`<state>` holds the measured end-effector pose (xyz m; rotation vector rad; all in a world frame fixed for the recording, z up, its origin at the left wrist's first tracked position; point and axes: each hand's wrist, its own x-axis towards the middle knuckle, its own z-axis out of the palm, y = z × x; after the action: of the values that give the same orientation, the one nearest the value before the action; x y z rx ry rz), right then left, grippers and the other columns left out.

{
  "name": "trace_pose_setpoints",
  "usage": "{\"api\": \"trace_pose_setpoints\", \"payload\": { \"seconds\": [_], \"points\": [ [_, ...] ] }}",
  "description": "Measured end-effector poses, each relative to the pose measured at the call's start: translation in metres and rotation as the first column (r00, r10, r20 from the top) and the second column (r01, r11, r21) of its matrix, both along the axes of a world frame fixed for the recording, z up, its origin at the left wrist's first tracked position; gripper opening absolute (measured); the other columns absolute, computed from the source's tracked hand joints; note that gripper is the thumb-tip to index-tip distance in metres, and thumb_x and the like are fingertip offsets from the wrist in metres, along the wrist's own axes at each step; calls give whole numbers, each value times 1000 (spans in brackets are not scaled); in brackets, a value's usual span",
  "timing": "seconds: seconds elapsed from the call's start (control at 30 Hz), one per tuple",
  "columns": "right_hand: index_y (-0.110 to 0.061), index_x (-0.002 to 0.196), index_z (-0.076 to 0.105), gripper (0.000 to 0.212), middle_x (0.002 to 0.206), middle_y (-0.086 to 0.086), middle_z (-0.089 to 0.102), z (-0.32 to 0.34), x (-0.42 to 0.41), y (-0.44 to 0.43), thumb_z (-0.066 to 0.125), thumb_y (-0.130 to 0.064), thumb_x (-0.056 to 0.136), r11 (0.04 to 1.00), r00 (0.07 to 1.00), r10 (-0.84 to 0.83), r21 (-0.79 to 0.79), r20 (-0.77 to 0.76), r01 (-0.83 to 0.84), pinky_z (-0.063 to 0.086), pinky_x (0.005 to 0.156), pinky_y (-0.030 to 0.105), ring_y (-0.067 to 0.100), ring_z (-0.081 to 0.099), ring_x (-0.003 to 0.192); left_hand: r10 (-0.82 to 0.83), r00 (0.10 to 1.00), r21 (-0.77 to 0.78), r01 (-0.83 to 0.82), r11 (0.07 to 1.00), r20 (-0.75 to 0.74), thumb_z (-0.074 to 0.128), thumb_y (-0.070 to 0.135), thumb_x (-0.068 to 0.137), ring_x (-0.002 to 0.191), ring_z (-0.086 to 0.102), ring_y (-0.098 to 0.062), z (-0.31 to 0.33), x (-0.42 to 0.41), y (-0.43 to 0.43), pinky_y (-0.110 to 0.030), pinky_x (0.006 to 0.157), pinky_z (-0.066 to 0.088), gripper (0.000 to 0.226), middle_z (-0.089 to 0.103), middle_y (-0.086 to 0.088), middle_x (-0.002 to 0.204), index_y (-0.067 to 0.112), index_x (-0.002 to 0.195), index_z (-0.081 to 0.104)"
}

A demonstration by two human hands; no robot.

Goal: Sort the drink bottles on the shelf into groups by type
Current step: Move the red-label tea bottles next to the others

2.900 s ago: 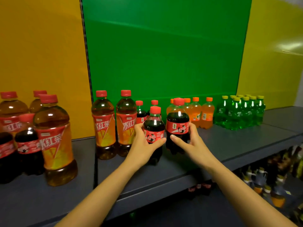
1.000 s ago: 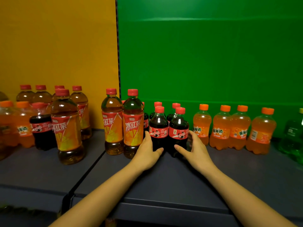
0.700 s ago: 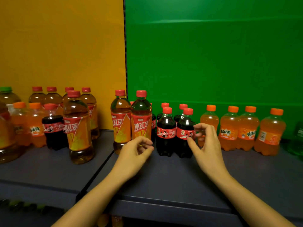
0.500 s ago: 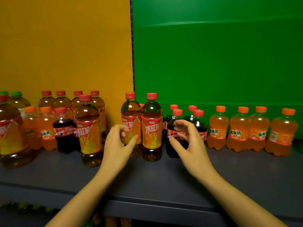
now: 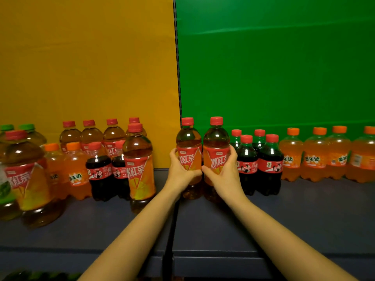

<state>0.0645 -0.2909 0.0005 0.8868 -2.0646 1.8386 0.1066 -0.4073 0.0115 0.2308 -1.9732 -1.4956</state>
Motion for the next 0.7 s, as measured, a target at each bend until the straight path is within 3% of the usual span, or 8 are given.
{"api": "trace_pose_setpoints", "payload": {
  "seconds": [0.13, 0.23, 0.4, 0.57, 0.7],
  "points": [
    [-15, 140, 19, 83, 133, 7, 47, -11, -4, -6, 73, -21, 76, 999, 997, -52, 16, 55, 51, 44, 98, 36, 22, 50, 119, -11, 1000, 83, 10, 996, 9, 78, 0, 62, 90, 58, -14, -3, -5, -5, -19, 65, 44, 63, 56, 4, 94, 20, 109, 41],
    [-16, 138, 22, 80, 129, 5, 51, -15, -4, -6, 72, -29, 76, 998, 995, -67, 22, 71, 66, 46, 98, 44, 22, 53, 116, -7, 1000, 85, 6, 996, 11, 78, 2, 63, 86, 57, -11, -3, -5, -5, -18, 63, 43, 61, 55, 5, 91, 19, 108, 42],
    [-16, 135, 25, 76, 124, 5, 54, -13, 4, 1, 72, -29, 76, 998, 996, -57, 25, 71, 55, 49, 93, 39, 21, 56, 111, -15, 1000, 77, 16, 997, -12, 79, 5, 62, 92, 58, -14, -6, 9, 1, -19, 67, 45, 64, 58, -1, 102, 19, 113, 43],
    [-16, 128, 31, 65, 117, 1, 56, -13, 23, 14, 71, -23, 78, 1000, 999, 15, -7, 51, -15, 47, 84, 24, 16, 57, 105, -1, 1000, -2, 1, 1000, -31, 80, 9, 62, 98, 59, -14, -9, 35, 9, -27, 81, 50, 67, 60, -1, 107, 20, 116, 42],
    [-22, 120, 31, 54, 105, -9, 56, -10, 39, 24, 67, -14, 81, 987, 984, 154, -66, 84, -149, 47, 63, 7, 4, 56, 95, -9, 998, -92, 4, 996, -58, 80, 13, 64, 91, 60, -1, -8, 61, 17, -11, 70, 49, 66, 60, 9, 101, 22, 116, 42]
  ]
}}
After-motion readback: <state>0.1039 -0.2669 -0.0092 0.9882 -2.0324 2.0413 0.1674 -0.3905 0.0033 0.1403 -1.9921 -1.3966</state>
